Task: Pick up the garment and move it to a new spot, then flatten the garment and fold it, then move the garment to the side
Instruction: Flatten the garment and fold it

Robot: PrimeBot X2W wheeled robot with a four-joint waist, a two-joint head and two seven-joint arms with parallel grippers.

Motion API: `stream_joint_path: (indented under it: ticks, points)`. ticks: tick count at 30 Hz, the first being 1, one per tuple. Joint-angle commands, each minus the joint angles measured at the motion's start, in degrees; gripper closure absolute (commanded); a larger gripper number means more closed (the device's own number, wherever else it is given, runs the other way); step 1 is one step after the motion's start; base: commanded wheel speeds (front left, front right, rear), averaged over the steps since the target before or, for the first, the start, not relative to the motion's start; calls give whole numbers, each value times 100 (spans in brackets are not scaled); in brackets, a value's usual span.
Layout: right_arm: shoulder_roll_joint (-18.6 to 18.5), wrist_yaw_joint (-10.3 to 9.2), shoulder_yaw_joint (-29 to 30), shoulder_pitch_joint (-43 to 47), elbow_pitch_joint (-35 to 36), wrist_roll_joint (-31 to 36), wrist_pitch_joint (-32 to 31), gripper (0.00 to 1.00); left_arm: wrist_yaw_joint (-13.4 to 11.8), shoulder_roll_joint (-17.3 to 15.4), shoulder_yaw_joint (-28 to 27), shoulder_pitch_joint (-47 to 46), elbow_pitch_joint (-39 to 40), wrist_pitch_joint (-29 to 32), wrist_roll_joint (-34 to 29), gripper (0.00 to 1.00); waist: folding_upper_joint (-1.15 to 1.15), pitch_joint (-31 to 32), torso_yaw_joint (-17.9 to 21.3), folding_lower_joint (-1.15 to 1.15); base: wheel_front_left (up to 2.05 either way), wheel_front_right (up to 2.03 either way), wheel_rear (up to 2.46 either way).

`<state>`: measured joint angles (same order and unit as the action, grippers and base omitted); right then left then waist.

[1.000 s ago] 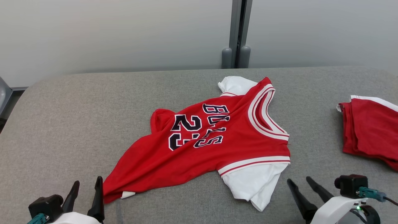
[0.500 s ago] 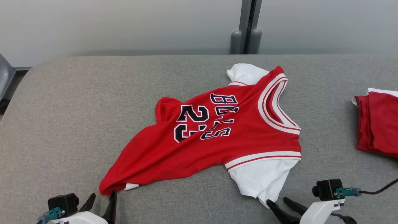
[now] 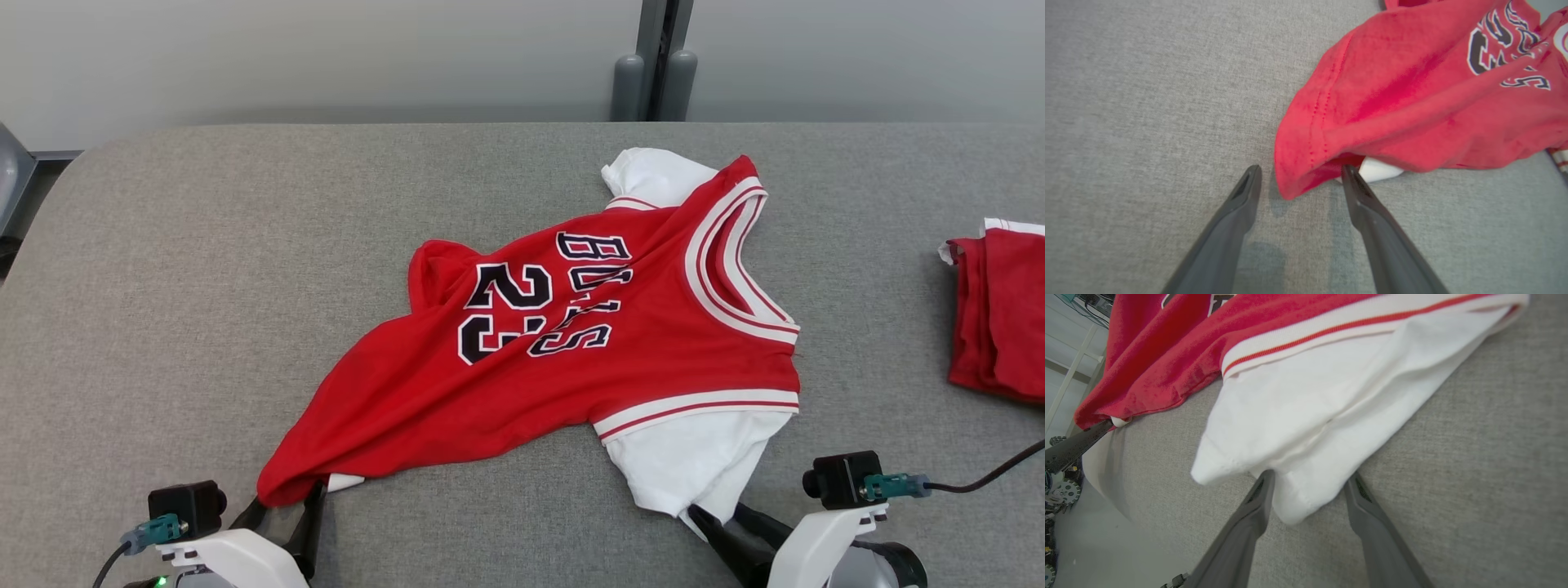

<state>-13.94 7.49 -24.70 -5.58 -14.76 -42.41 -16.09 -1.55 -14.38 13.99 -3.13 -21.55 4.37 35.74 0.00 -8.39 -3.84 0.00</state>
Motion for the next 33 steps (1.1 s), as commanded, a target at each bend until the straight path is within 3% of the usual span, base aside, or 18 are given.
stream_joint_path:
  ticks: [1,4,5,6,7,8,20,33]
  points:
    - [-30,1,-21,-32,-50,-12,14,20,25,-26,-5,-126,-30,-9,1,0,0,0,11,0,0,0,0]
    - [-32,1,-58,-66,-101,-1,70,49,48,4,18,-162,-171,-43,26,0,0,5,34,0,0,0,0]
    - [-27,1,-66,-79,-124,2,91,56,71,12,22,-177,-218,-46,44,14,0,6,37,0,0,0,0]
    - [-26,1,-69,-95,-148,13,123,70,102,14,13,-205,-247,-79,63,42,0,11,39,0,0,0,0]
    - [-21,1,-76,-110,-171,17,152,93,107,14,10,-231,-273,-99,75,72,0,15,41,0,0,0,0]
    - [-18,1,-85,-114,-192,17,164,100,125,16,11,-245,-300,-121,76,100,0,21,42,0,0,0,0]
    - [-276,1,93,-184,74,-149,804,100,133,-13,-41,-50,-57,-298,171,100,0,235,47,0,0,0,0]
    - [-751,1,675,-35,1503,-554,1064,100,-91,-385,-25,198,1615,357,189,100,0,245,157,0,0,0,0]
